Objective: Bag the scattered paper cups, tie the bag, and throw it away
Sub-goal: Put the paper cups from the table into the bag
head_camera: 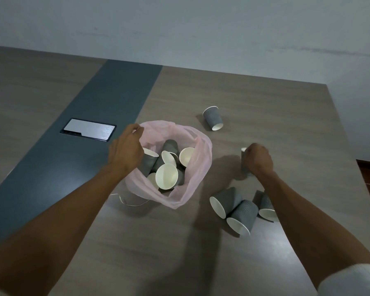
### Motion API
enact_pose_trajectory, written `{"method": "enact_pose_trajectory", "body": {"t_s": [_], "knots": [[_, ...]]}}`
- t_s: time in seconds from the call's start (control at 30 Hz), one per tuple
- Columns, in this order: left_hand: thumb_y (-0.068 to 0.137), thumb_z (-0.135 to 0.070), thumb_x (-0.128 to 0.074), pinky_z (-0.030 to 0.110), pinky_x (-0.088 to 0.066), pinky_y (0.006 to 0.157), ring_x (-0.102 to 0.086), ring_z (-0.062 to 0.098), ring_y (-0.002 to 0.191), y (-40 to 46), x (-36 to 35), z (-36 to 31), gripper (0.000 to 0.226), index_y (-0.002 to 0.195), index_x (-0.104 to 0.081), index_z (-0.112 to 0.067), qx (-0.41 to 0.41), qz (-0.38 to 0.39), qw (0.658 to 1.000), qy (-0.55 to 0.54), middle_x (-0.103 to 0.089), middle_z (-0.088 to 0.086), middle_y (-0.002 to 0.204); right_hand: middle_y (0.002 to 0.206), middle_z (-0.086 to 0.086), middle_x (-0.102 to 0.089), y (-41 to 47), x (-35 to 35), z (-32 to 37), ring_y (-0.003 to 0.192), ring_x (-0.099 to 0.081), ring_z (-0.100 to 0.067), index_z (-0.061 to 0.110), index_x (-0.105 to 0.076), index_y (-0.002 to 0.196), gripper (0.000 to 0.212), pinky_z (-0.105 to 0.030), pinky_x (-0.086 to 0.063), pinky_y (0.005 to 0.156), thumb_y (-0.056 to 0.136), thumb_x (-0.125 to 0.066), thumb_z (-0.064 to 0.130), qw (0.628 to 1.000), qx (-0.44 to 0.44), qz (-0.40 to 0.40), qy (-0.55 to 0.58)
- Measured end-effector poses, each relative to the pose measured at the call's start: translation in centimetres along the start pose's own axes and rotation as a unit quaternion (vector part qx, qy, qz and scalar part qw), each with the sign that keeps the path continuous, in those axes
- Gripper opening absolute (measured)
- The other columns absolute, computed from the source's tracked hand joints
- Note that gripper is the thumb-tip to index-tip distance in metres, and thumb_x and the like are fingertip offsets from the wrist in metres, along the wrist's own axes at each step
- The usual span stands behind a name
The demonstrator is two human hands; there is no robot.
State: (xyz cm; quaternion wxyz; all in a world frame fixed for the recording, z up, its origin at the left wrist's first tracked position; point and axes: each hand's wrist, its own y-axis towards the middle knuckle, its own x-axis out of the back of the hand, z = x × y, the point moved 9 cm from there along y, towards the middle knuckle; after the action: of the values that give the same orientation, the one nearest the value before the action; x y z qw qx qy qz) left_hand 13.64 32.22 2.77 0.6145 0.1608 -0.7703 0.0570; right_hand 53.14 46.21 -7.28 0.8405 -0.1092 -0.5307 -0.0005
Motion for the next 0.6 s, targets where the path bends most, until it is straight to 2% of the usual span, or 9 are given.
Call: {"method": "enact_pose_trajectory", "body": {"t_s": [0.07,0.13,0.23,0.27,0.3,0.37,0.43,0.5,0.6], "knots": [[0.088,0.006,-0.053,0.048,-0.048,0.091,-0.060,0.038,0.116,0.4,0.4,-0.4,0.058,0.144,-0.051,-0.008,-0.002,-0.003,1.000,-0.002,-0.044,0.004,0.151,0.115,-0.020,-0.070,-0.4,3.5,2.8,0.106,-0.066,-0.038,0.003,-0.070,0.110,0.024,-0.044,-0.055,0.090,0.099,-0.055,0.017,0.989,0.035,-0.077,0.123],[0.089,0.005,-0.052,0.048,-0.048,0.091,-0.060,0.039,0.115,0.6,0.5,-0.6,0.058,0.145,-0.049,-0.008,-0.003,-0.005,1.000,-0.011,-0.043,0.003,0.152,0.111,-0.017,-0.070,-1.4,6.8,6.2,0.097,-0.067,-0.027,0.005,-0.072,0.106,0.019,-0.038,-0.054,0.084,0.096,-0.060,0.017,0.955,0.099,-0.127,0.250],[0.091,0.004,-0.053,0.049,-0.050,0.092,-0.061,0.040,0.111,0.7,0.4,-0.7,0.060,0.148,-0.045,-0.010,-0.007,-0.006,1.000,-0.017,-0.039,0.001,0.155,0.111,-0.017,-0.065,-3.5,8.1,11.8,0.079,-0.063,-0.011,0.013,-0.072,0.096,0.010,-0.014,-0.048,0.064,0.094,-0.065,0.021,0.911,0.190,-0.106,0.349],[0.091,0.004,-0.053,0.049,-0.050,0.092,-0.062,0.040,0.109,0.8,0.5,-0.6,0.061,0.149,-0.043,-0.011,-0.008,-0.006,1.000,-0.018,-0.037,0.000,0.155,0.108,-0.014,-0.065,-4.4,7.6,13.7,0.079,-0.064,-0.011,0.017,-0.070,0.093,0.005,-0.016,-0.050,0.064,0.094,-0.067,0.020,0.909,0.216,-0.087,0.344],[0.091,0.004,-0.053,0.049,-0.051,0.092,-0.062,0.040,0.107,0.8,0.5,-0.5,0.061,0.149,-0.042,-0.011,-0.009,-0.006,1.000,-0.018,-0.036,-0.001,0.156,0.102,-0.011,-0.067,-5.2,6.6,15.3,0.078,-0.065,-0.015,0.019,-0.069,0.088,0.005,-0.024,-0.054,0.065,0.093,-0.068,0.018,0.908,0.239,-0.062,0.337],[0.092,0.002,-0.054,0.050,-0.051,0.092,-0.063,0.039,0.106,0.7,0.5,-0.3,0.061,0.150,-0.041,-0.011,-0.010,-0.005,1.000,-0.021,-0.034,-0.001,0.157,0.084,-0.009,-0.068,-6.8,3.8,17.7,0.070,-0.067,-0.020,0.019,-0.068,0.080,0.016,-0.040,-0.057,0.066,0.091,-0.069,0.009,0.907,0.265,0.001,0.327],[0.092,0.002,-0.056,0.050,-0.052,0.093,-0.063,0.038,0.106,0.6,0.5,-0.3,0.062,0.151,-0.040,-0.010,-0.014,-0.007,1.000,-0.022,-0.033,-0.001,0.157,0.080,-0.017,-0.066,-8.1,1.3,19.1,0.068,-0.068,-0.030,0.012,-0.069,0.075,0.016,-0.045,-0.057,0.067,0.089,-0.069,0.003,0.910,0.297,0.031,0.289],[0.092,0.001,-0.055,0.051,-0.053,0.092,-0.062,0.039,0.105,0.4,0.4,-0.7,0.061,0.151,-0.039,-0.010,-0.028,-0.008,0.999,-0.028,-0.032,-0.002,0.158,0.092,-0.027,-0.065,-9.1,-0.8,19.8,0.079,-0.068,-0.040,-0.001,-0.075,0.085,0.008,-0.049,-0.055,0.077,0.087,-0.068,0.000,0.914,0.340,0.048,0.214],[0.093,-0.002,-0.053,0.053,-0.054,0.088,-0.063,0.039,0.100,0.1,0.2,-1.3,0.060,0.151,-0.038,-0.010,-0.048,-0.007,0.998,-0.032,-0.030,-0.004,0.158,0.116,-0.012,-0.069,-10.4,-2.3,19.8,0.101,-0.068,-0.029,0.006,-0.078,0.108,0.022,-0.042,-0.053,0.091,0.092,-0.063,0.003,0.914,0.373,0.075,0.140]]}}
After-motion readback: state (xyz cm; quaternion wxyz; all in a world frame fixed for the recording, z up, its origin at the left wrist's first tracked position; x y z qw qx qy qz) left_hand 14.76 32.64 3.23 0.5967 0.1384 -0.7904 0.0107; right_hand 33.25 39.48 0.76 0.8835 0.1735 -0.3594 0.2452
